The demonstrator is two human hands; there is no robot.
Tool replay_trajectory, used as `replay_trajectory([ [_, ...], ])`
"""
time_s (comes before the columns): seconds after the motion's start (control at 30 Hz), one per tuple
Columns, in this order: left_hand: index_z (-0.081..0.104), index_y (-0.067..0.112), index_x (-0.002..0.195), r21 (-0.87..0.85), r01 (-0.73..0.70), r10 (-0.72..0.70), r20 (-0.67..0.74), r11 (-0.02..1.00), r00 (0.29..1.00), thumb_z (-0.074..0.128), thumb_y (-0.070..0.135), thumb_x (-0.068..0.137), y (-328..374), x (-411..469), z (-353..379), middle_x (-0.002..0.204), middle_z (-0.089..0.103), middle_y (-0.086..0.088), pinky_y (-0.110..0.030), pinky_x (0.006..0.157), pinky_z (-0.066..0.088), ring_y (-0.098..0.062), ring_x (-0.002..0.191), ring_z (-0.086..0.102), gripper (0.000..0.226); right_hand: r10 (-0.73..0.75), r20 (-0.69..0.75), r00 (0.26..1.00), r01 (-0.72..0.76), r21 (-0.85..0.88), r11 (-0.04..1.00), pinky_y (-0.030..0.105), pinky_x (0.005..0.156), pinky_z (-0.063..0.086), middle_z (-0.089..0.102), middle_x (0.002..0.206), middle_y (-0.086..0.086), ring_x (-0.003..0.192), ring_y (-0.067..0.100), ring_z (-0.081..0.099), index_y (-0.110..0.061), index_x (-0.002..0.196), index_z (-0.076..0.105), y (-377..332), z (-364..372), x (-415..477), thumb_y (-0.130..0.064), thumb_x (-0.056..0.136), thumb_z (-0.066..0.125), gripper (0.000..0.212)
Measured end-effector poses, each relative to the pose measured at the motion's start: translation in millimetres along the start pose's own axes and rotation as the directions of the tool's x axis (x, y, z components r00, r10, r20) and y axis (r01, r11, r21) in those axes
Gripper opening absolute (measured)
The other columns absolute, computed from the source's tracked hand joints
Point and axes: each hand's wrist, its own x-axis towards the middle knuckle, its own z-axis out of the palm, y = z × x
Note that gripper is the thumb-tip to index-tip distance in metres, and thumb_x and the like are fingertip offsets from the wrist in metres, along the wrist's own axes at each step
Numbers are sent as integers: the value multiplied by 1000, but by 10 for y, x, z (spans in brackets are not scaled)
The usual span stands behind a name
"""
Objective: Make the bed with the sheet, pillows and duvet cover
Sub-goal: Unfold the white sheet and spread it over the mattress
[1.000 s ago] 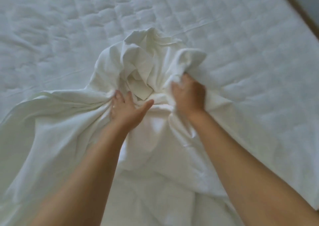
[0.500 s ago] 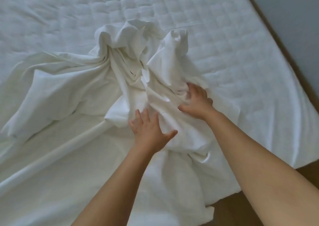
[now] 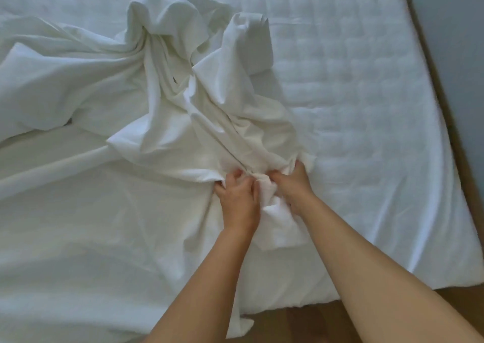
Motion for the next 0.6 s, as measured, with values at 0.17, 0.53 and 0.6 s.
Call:
replay_trajectory([
  [0.17,52,4,68,-320,43,-93,-143,947,985,42,5,96,1033,294,15,87,56,-21,-37,86,32,-31,93,48,31,-360,17,933,355,-218,909,27,53,34,47,58,-1,56,15,43,-12,59,50,-767,-571,404,-5,80,49,22],
  [0.53,30,12,145,-201,-108,115,26,974,993,41,7,93,2209,1518,99,156,20,-6,-24,108,17,-19,141,20,54,-351,282,893,435,-338,835,45,116,13,0,158,-4,144,20,2,-38,147,-14,-1829,-1394,1385,-63,74,64,109],
  [0.6,14,23,150,97,-217,211,68,971,975,51,22,89,1826,1472,183,159,-3,0,-30,112,10,-22,143,11,71,-229,221,948,314,-543,779,49,115,10,-8,157,-5,144,22,-5,-39,145,-16,-1518,-1348,1455,-68,66,67,118],
])
